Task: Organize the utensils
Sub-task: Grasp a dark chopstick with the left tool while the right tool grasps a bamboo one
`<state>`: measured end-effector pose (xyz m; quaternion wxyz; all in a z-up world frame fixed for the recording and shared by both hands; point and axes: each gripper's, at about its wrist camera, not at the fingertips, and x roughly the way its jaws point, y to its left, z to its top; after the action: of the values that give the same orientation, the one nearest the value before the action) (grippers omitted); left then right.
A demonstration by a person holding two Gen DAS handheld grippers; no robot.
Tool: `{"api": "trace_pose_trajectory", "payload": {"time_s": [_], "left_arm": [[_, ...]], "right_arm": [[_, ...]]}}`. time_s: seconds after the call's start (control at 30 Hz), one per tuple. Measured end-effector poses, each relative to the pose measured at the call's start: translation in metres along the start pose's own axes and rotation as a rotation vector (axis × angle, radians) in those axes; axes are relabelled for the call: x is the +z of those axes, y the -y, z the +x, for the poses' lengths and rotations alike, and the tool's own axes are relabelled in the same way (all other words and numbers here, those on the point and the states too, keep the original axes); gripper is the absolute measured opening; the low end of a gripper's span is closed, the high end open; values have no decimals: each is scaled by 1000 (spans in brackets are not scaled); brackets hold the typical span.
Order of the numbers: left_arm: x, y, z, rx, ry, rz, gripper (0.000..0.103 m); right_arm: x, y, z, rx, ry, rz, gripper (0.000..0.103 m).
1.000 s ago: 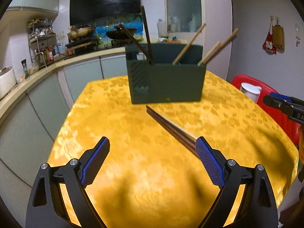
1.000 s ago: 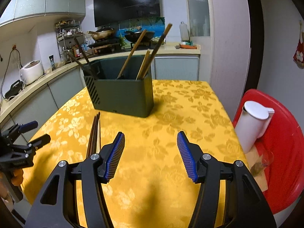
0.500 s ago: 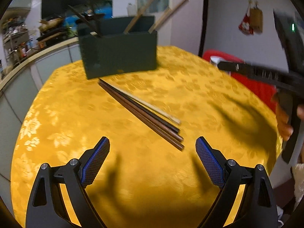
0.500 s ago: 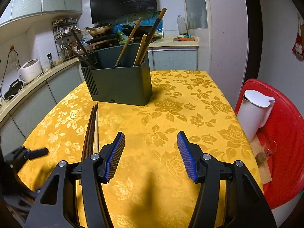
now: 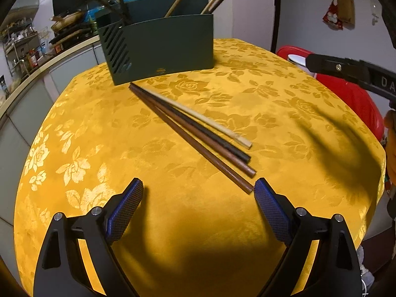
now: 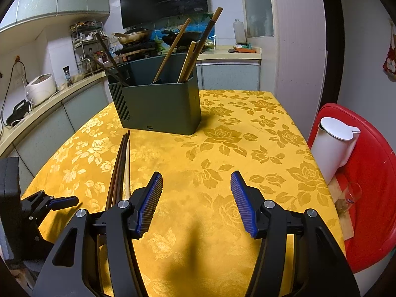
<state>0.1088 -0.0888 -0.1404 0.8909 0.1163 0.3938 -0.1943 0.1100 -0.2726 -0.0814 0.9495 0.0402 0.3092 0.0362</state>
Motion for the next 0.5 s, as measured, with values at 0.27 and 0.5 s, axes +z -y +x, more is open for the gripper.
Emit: {"api": "trace_pose_trajectory", "payload": {"time_s": [0.27,0.5], "left_arm": [[-11,-34,-7,54,-19,-72,76],[-22,-61,-17,103,-15,-97,72]], "right_arm": [[-9,-14,9,30,-32,-38,56],[-20,-34,24,88,-97,-115,56]]}}
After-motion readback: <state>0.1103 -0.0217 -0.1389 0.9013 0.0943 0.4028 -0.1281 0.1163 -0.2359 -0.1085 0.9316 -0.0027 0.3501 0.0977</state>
